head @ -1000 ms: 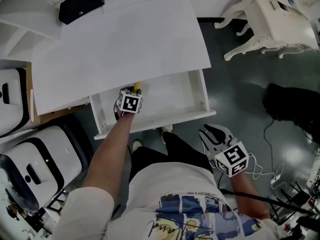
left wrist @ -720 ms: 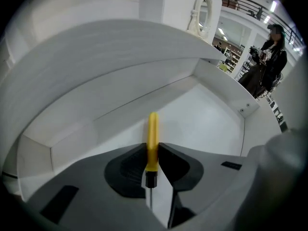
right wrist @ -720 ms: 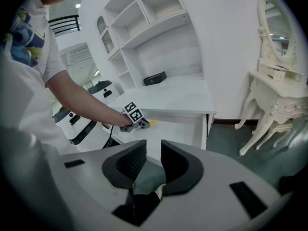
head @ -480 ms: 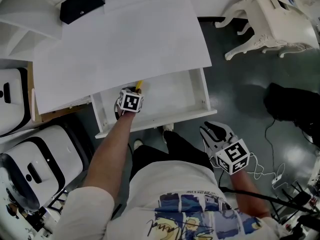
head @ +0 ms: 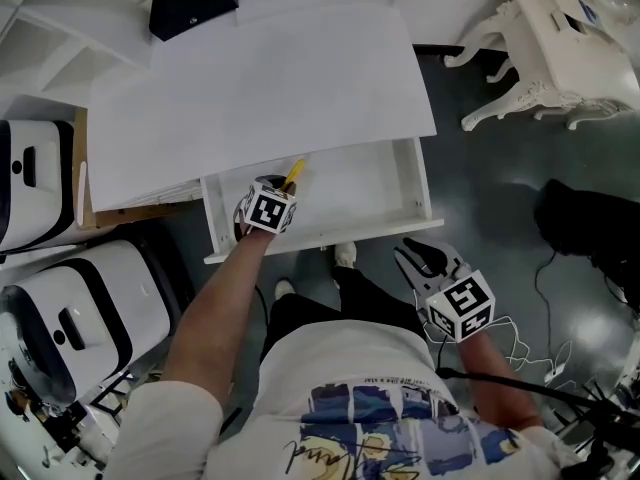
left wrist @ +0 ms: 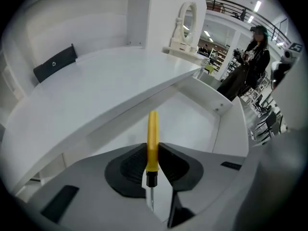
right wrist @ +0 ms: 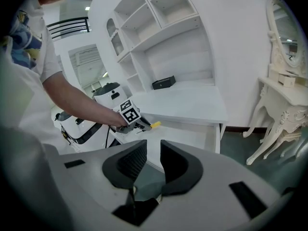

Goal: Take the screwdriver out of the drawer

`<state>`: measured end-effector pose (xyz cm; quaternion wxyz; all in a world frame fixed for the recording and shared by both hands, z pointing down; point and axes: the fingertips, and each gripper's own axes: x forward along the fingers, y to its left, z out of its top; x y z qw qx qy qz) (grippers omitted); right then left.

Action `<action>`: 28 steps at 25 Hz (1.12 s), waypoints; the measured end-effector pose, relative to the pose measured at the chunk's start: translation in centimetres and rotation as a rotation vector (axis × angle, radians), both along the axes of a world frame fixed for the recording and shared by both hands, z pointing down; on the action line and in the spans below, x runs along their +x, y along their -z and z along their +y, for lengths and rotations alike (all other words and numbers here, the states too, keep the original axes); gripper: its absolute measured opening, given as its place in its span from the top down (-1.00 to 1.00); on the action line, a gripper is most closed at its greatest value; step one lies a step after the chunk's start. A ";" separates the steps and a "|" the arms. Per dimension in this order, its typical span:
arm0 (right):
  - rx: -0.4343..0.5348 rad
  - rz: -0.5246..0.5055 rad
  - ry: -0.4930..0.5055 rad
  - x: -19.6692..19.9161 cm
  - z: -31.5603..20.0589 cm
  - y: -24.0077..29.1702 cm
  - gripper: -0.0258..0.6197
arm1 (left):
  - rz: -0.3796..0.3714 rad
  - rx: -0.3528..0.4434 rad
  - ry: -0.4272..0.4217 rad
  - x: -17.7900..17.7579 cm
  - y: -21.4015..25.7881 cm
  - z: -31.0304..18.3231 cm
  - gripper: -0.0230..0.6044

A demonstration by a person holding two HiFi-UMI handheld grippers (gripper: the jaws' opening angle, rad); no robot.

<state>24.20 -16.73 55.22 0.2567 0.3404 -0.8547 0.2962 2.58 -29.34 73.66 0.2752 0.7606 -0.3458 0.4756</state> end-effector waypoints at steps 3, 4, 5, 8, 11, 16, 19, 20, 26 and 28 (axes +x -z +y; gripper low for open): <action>0.014 -0.006 0.016 -1.0 0.1 0.5 0.60 | 0.020 0.021 -0.017 -0.1 2.1 0.7 0.66; 0.017 -0.008 0.021 -1.3 0.1 0.6 0.60 | 0.031 0.029 -0.017 -0.1 2.8 1.0 0.66; 0.021 -0.011 0.025 -1.6 0.1 0.8 0.60 | 0.046 0.039 -0.015 -0.2 3.5 1.2 0.66; 0.039 -0.016 0.045 -3.0 -0.1 1.0 0.61 | 0.091 0.075 -0.003 -0.6 5.7 1.6 0.66; 0.052 -0.020 0.060 -4.7 0.2 1.4 0.61 | 0.135 0.103 0.002 -1.3 8.2 2.8 0.66; 0.079 -0.032 0.080 -7.7 0.8 2.6 0.62 | 0.204 0.150 0.013 -2.8 12.9 5.0 0.66; 0.101 -0.032 0.086 -9.3 1.2 3.2 0.63 | 0.258 0.174 0.032 -3.8 15.4 6.3 0.66; 0.106 -0.031 0.085 -9.9 1.4 3.3 0.64 | 0.276 0.182 0.037 -4.3 16.3 6.8 0.66; 0.119 -0.015 0.079 -13.1 3.2 4.2 0.69 | 0.363 0.219 0.042 -6.8 20.9 10.7 0.67; 0.124 -0.004 0.079 -14.1 3.8 4.5 0.71 | 0.388 0.232 0.043 -7.6 22.3 11.9 0.66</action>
